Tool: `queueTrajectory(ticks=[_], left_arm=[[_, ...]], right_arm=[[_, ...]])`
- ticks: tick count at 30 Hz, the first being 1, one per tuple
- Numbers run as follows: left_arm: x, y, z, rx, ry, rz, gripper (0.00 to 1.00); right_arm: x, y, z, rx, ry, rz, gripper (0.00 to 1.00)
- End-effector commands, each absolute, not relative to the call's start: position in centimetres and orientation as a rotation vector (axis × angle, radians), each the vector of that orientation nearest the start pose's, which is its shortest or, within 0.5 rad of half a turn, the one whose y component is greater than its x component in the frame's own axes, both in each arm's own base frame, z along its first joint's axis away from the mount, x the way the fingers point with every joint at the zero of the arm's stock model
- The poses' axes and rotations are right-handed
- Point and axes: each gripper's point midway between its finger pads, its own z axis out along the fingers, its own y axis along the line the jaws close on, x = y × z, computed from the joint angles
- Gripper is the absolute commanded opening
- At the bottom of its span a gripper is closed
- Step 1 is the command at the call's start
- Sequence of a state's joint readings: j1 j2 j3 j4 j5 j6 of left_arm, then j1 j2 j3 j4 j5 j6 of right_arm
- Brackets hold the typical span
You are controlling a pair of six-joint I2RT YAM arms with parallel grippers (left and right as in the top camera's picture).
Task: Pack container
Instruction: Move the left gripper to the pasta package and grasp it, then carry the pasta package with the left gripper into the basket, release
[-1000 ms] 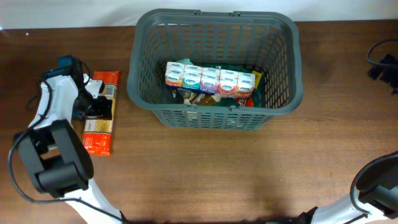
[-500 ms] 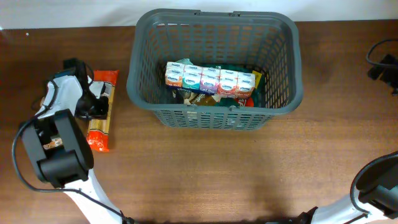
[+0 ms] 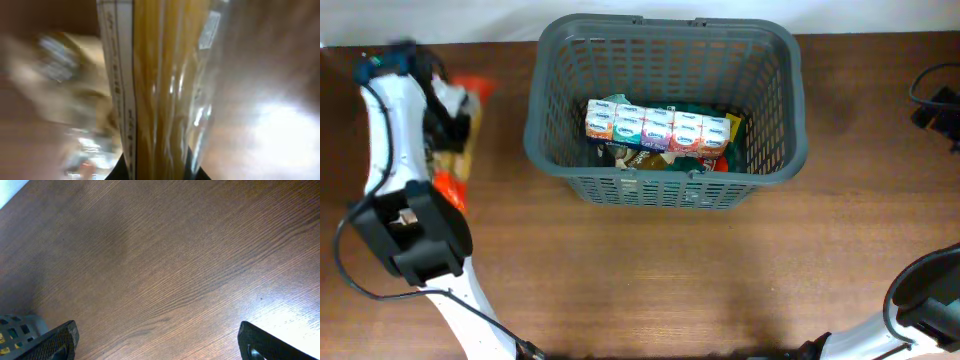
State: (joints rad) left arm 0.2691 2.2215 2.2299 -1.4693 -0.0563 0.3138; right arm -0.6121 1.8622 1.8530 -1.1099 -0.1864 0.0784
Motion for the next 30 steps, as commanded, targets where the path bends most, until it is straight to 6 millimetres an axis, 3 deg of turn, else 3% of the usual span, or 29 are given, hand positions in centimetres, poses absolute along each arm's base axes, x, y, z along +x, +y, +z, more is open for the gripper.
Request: queueTrajectory(ticks=[1,3,5,7,8,10,14,18,22,23,28,30], left_arm=[[46.5,10.4,27.2,0.251,2.666,0.251,0.01],[47.2,7.8,32.6,0.406,2.490,0.308,0.02],[47.3,3.6,37.3,0.652,2.289,0.335,0.02],[46.8,-0.9,40.4,0.888,2.101,0.337,0.01],[46.1,-5.1,42.3,1.068,1.947,0.347,0.01],[45.4,-9.2,42.7,1.240,1.826,0.359,0.01],[44.8,-15.4,40.6,1.471,1.713,0.319,0.02],[45.0,-19.2,35.9,1.708,1.664,0.285,0.02],[45.8,-21.0,30.4,1.858,1.702,0.242,0.01],[46.3,-21.3,28.1,1.896,1.740,0.219,0.02],[47.7,-21.8,22.6,1.968,1.817,0.168,0.02],[48.0,-22.0,21.1,1.986,1.837,0.154,0.10]], right_arm=[[38.5,-22.9,20.7,0.846,2.515,0.087,0.99],[38.5,-22.9,20.7,0.845,2.515,0.086,0.99],[38.5,-22.9,20.7,0.845,2.515,0.086,0.99],[38.5,-22.9,20.7,0.845,2.515,0.086,0.99],[38.5,-22.9,20.7,0.846,2.515,0.087,0.99],[38.5,-22.9,20.7,0.845,2.516,0.087,0.99],[38.5,-22.9,20.7,0.845,2.515,0.086,0.99],[38.5,-22.9,20.7,0.845,2.515,0.087,0.99],[38.5,-22.9,20.7,0.846,2.515,0.087,0.99],[38.5,-22.9,20.7,0.845,2.515,0.086,0.99],[38.5,-22.9,20.7,0.845,2.515,0.086,0.99],[38.5,-22.9,20.7,0.845,2.515,0.087,0.99]])
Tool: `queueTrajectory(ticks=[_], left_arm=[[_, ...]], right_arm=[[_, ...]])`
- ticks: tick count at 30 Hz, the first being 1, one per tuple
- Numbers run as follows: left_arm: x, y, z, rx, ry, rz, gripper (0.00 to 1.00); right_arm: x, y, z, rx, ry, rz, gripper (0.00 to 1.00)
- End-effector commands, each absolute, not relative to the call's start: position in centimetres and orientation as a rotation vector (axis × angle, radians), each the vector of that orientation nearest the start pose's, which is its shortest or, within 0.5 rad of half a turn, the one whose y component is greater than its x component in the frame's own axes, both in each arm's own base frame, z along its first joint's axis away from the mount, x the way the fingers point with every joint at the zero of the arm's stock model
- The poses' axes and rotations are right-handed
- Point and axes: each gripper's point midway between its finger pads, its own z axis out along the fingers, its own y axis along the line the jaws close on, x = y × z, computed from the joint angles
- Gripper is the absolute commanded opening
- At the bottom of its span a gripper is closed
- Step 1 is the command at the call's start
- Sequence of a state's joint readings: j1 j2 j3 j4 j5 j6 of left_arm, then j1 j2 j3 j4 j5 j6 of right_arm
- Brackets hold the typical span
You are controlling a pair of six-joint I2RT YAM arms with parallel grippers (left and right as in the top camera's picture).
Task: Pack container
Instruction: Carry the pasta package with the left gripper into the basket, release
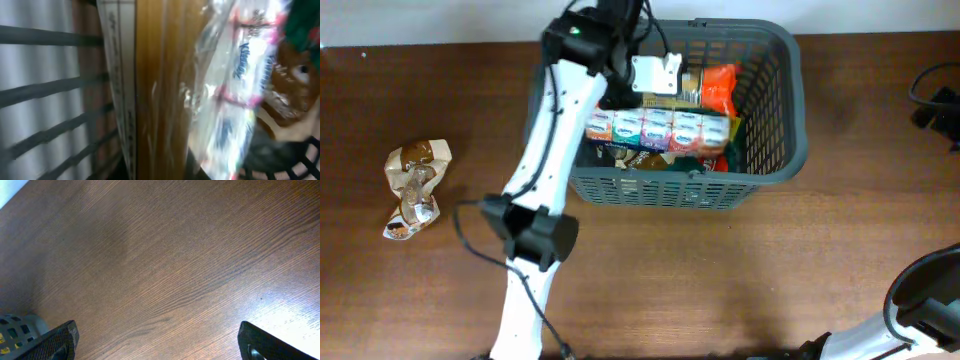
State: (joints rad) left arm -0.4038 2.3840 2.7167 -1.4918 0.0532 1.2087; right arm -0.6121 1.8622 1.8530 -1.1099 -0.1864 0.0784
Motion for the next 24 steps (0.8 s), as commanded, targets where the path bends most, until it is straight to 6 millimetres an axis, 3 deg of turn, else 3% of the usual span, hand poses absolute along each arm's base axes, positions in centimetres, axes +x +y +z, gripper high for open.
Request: queueTrajectory(ticks=[1,2,4,7,9,14,15,17,19,20,24], left_arm=[[48.0,-22.1,20.6,-2.598,-2.434,-0.190,0.27],[48.1,-22.1,20.4,-2.565,-2.460,-0.189,0.36],[48.2,-22.0,20.4,-2.494,-2.523,-0.210,0.78],[48.5,-21.0,22.0,-2.325,-2.701,-0.302,0.87],[48.5,-20.0,24.5,-2.175,-2.876,-0.354,0.98],[46.2,-16.6,32.9,-2.028,-3.146,-0.478,0.99],[44.6,-15.0,36.3,-2.011,-3.228,-0.525,0.99],[42.9,-12.4,39.9,-1.852,-3.392,-0.605,0.99],[40.9,-9.4,42.3,-1.631,-3.531,-0.664,0.99],[40.1,-8.4,42.7,-1.573,-3.554,-0.671,0.99],[37.5,-2.1,45.5,-1.050,-3.784,-0.737,1.00]], right_arm=[[38.5,-22.9,20.7,0.846,2.515,0.087,0.99],[38.5,-22.9,20.7,0.845,2.515,0.087,0.99],[38.5,-22.9,20.7,0.845,2.515,0.086,0.99],[38.5,-22.9,20.7,0.846,2.515,0.087,0.99],[38.5,-22.9,20.7,0.845,2.515,0.087,0.99],[38.5,-22.9,20.7,0.845,2.515,0.086,0.99],[38.5,-22.9,20.7,0.846,2.515,0.087,0.99],[38.5,-22.9,20.7,0.845,2.515,0.086,0.99],[38.5,-22.9,20.7,0.845,2.515,0.086,0.99],[38.5,-22.9,20.7,0.846,2.515,0.087,0.99],[38.5,-22.9,20.7,0.846,2.515,0.087,0.99]])
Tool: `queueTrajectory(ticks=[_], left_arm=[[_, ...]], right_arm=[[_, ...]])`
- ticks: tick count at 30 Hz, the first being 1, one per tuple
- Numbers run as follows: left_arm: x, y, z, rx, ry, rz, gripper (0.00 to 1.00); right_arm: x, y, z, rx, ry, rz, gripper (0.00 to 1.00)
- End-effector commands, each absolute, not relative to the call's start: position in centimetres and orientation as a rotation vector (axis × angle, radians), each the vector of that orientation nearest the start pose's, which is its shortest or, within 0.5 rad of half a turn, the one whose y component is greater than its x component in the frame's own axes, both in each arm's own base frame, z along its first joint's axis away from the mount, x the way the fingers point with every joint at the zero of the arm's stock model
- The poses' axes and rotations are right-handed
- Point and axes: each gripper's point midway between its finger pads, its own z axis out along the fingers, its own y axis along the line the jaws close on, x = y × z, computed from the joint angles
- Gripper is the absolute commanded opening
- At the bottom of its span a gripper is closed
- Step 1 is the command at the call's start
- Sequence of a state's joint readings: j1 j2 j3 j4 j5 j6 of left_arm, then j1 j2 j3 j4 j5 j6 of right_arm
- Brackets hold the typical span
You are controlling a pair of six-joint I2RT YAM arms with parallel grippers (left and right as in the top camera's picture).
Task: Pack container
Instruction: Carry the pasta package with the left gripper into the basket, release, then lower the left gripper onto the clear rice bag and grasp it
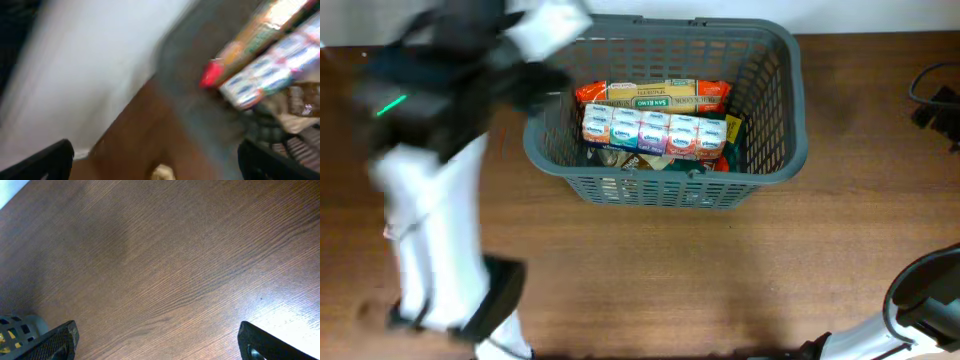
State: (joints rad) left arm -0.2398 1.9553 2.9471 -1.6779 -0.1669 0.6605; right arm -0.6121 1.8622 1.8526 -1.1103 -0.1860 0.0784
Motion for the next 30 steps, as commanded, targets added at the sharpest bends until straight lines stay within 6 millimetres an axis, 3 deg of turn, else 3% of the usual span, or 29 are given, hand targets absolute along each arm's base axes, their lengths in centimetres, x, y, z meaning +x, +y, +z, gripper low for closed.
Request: queueTrajectory(ticks=[1,3,4,6,9,12,14,17,20,22,25,30], left_arm=[[37.1,-0.6,45.7,0.541,2.179,0.433,1.00],[36.5,2.1,45.6,0.431,2.219,0.449,1.00],[36.1,5.0,44.5,0.312,2.290,0.466,1.00],[35.8,8.1,42.0,0.193,2.404,0.480,1.00],[35.1,12.4,36.5,0.027,2.607,0.462,1.00],[34.1,15.4,29.1,-0.070,2.832,0.396,1.00],[33.5,16.5,24.4,-0.112,2.936,0.335,0.99],[34.0,16.0,18.1,-0.054,2.975,0.114,0.99],[34.2,16.4,14.0,-0.071,2.974,0.071,0.99],[33.9,17.3,11.2,-0.082,2.985,0.142,0.99],[33.4,18.7,9.4,-0.175,2.986,0.253,0.99],[33.6,20.3,7.7,-0.273,2.959,0.272,0.99]], right_arm=[[38.5,-22.9,20.7,0.845,2.515,0.086,0.99],[38.5,-22.9,20.7,0.846,2.515,0.087,0.99],[38.5,-22.9,20.7,0.845,2.515,0.086,0.99],[38.5,-22.9,20.7,0.846,2.515,0.087,0.99],[38.5,-22.9,20.7,0.845,2.515,0.087,0.99],[38.5,-22.9,20.7,0.845,2.515,0.086,0.99],[38.5,-22.9,20.7,0.845,2.515,0.087,0.99],[38.5,-22.9,20.7,0.845,2.515,0.086,0.99],[38.5,-22.9,20.7,0.845,2.515,0.086,0.99],[38.5,-22.9,20.7,0.845,2.515,0.087,0.99],[38.5,-22.9,20.7,0.846,2.515,0.087,0.99],[38.5,-22.9,20.7,0.845,2.515,0.087,0.99]])
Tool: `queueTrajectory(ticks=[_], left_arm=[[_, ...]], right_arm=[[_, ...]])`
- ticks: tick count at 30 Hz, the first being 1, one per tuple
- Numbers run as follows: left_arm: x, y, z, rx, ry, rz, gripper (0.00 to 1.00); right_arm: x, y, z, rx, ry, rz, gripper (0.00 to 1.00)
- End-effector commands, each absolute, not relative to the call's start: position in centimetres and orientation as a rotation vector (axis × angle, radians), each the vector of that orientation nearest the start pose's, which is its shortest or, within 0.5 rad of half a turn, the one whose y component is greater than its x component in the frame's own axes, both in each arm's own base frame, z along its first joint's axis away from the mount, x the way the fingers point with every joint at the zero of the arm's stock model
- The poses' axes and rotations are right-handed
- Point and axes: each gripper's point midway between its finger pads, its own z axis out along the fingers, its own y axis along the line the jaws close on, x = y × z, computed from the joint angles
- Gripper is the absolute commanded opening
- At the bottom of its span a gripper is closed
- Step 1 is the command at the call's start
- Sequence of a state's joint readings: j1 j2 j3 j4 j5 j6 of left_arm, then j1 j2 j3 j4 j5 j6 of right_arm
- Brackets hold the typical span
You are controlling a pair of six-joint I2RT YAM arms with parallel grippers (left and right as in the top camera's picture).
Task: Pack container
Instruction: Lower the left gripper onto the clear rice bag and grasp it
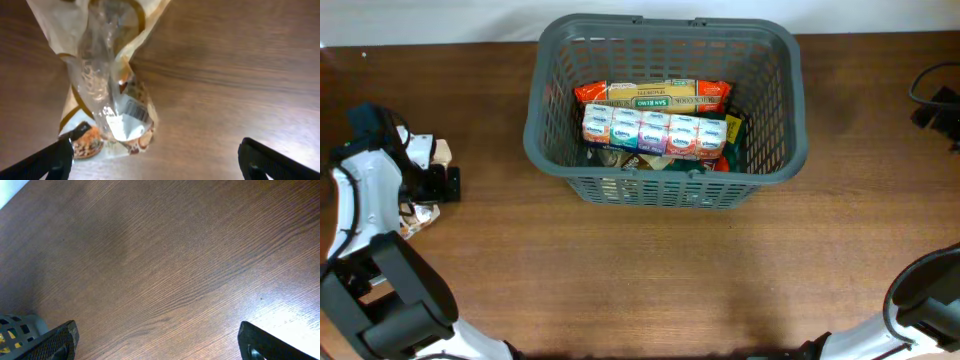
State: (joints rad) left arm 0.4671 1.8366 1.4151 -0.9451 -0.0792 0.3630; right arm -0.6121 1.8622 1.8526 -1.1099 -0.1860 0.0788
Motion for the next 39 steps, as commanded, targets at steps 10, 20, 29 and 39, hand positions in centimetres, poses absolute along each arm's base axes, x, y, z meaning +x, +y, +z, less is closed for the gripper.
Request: queueTrajectory(ticks=[10,20,29,39], left_arm=[[33.7,21.8,4.0,-0.331,2.991,0.227,1.00],[34.2,22.6,0.7,-0.432,2.995,0.210,0.74],[34.1,22.9,0.2,-0.440,3.001,0.211,0.10],[35.5,23.2,5.5,-0.408,2.996,0.204,0.02]], right_arm=[[38.5,-22.9,20.7,0.845,2.515,0.086,0.99],[38.5,-22.9,20.7,0.846,2.515,0.087,0.99],[38.5,-22.9,20.7,0.845,2.515,0.086,0.99],[38.5,-22.9,20.7,0.845,2.515,0.087,0.99]])
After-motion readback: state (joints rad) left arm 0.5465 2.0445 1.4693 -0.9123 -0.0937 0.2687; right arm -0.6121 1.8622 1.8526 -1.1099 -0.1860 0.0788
